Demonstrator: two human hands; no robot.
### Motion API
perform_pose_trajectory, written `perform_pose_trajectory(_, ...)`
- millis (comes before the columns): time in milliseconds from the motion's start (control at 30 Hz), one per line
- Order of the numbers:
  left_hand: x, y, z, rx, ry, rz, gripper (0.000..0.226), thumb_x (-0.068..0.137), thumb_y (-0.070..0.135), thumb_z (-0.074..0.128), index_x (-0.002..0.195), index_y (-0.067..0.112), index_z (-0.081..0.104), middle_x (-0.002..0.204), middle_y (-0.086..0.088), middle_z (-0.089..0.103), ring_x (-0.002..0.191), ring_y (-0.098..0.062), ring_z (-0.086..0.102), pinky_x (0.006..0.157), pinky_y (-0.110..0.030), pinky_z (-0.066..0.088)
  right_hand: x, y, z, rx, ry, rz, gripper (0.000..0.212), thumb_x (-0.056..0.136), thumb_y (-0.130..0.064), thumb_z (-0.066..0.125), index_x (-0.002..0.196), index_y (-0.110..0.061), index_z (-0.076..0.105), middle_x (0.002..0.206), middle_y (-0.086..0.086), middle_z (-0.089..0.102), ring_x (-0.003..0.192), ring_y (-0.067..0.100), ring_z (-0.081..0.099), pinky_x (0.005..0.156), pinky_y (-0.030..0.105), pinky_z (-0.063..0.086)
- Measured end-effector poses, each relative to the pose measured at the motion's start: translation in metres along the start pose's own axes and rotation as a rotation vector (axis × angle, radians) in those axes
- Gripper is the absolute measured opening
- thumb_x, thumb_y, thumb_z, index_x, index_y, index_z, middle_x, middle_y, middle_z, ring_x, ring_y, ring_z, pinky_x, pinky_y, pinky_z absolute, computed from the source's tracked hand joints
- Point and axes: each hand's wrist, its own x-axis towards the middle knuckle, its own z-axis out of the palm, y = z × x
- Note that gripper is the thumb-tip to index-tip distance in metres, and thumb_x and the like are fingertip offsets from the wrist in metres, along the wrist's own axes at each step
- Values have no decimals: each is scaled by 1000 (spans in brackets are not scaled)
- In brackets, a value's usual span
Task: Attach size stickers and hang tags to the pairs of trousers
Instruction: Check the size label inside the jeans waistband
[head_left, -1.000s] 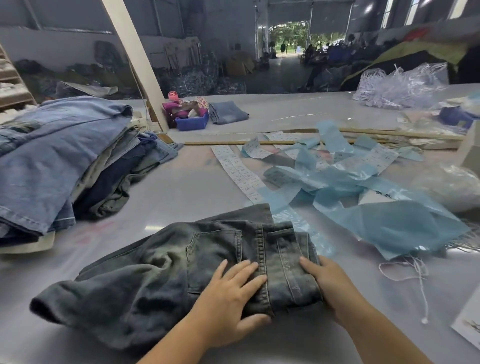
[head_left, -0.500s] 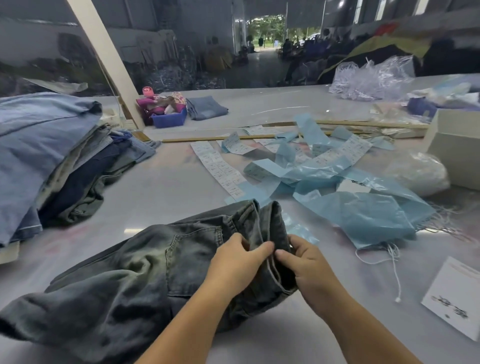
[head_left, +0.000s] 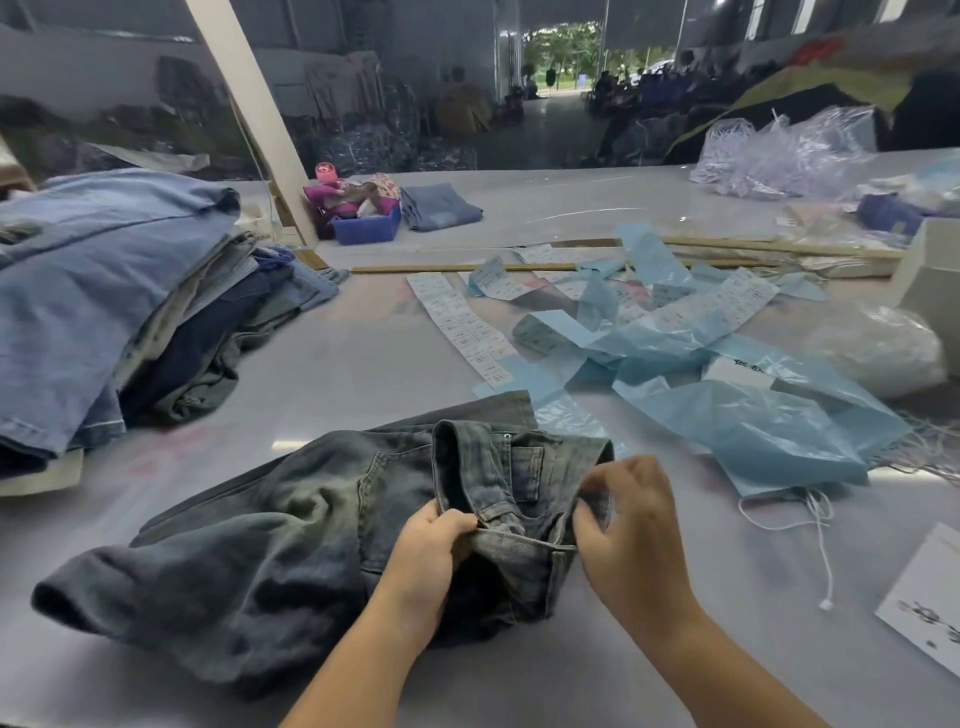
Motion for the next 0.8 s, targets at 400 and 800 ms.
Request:
perform_pose_trajectory(400, -16, 29, 26, 738, 84, 492, 10, 84, 38, 59, 88, 43, 67, 93, 15, 65, 85, 3, 61, 68, -10, 44, 10, -17, 4, -143, -526, -120, 70, 82, -23, 57, 145, -42, 33, 133, -14, 41, 119, 15, 30, 111, 34, 28)
perform_pose_trajectory(800, 15, 32, 17, 446, 20, -32, 24, 92, 4, 52, 78, 16, 68, 64, -3, 67, 56, -12, 63, 49, -24, 48, 25, -8, 25, 21, -480, 58, 10, 88, -25, 58, 89, -18, 66, 88, -5, 65, 88, 15, 56, 83, 37, 46)
